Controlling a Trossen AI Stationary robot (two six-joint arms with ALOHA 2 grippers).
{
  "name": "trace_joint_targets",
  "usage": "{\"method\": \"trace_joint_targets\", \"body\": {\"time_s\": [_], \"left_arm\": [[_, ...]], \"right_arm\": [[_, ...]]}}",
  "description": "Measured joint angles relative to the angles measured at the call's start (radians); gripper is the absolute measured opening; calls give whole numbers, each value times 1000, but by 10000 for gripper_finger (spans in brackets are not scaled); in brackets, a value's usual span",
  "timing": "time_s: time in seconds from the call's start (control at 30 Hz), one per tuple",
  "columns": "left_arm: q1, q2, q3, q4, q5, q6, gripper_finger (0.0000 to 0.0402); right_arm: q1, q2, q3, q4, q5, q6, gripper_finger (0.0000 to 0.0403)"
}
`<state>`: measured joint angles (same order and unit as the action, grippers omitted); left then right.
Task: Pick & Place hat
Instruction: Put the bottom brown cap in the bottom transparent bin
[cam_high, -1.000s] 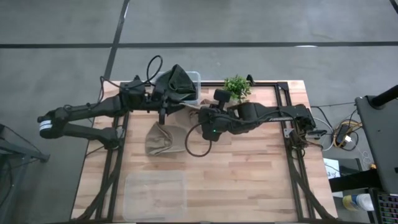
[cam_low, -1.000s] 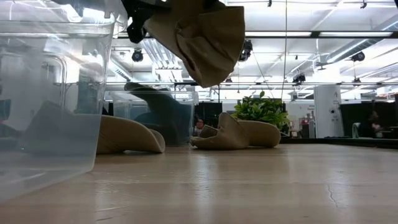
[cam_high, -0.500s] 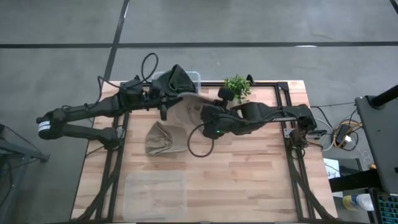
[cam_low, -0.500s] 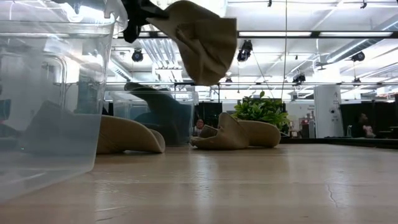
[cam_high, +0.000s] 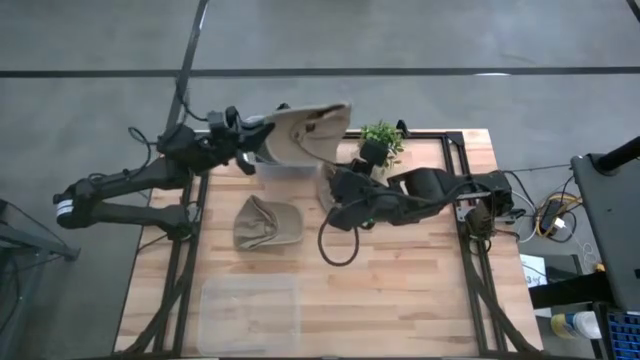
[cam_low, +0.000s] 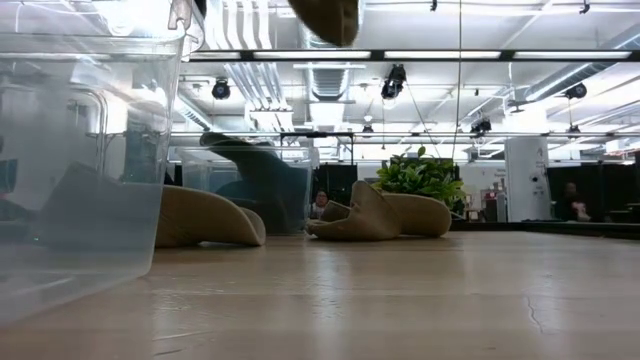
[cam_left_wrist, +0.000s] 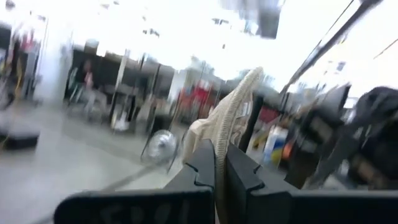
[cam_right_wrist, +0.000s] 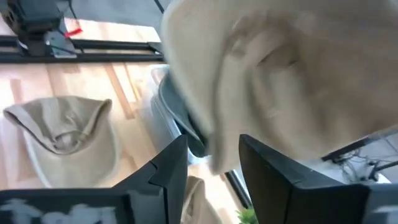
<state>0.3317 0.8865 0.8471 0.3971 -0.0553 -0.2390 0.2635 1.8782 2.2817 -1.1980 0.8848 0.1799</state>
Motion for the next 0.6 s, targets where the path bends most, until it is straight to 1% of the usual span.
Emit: {"method": "trace_joint_targets", "body": {"time_s": [0.1, 0.27, 0.4, 0.5, 0.57, 0.6], "left_arm": [[0, -12, 0, 101, 21, -1, 6], [0, -18, 0, 299, 106, -3, 6], [-1, -17, 0, 477, 172, 6, 6], [0, -15, 0, 579, 220, 7, 6], [-1, -15, 0, 624, 231, 7, 6], [-1, -15, 0, 641, 241, 8, 6]], "right_arm": [[15, 0, -7, 36, -3, 2, 137], [42, 4, -9, 147, -3, -9, 138], [57, 4, -13, 321, -3, -85, 137], [66, 4, -14, 475, -5, -180, 133], [67, 4, -14, 571, -31, -241, 130], [67, 4, -15, 617, -61, -272, 129]]}}
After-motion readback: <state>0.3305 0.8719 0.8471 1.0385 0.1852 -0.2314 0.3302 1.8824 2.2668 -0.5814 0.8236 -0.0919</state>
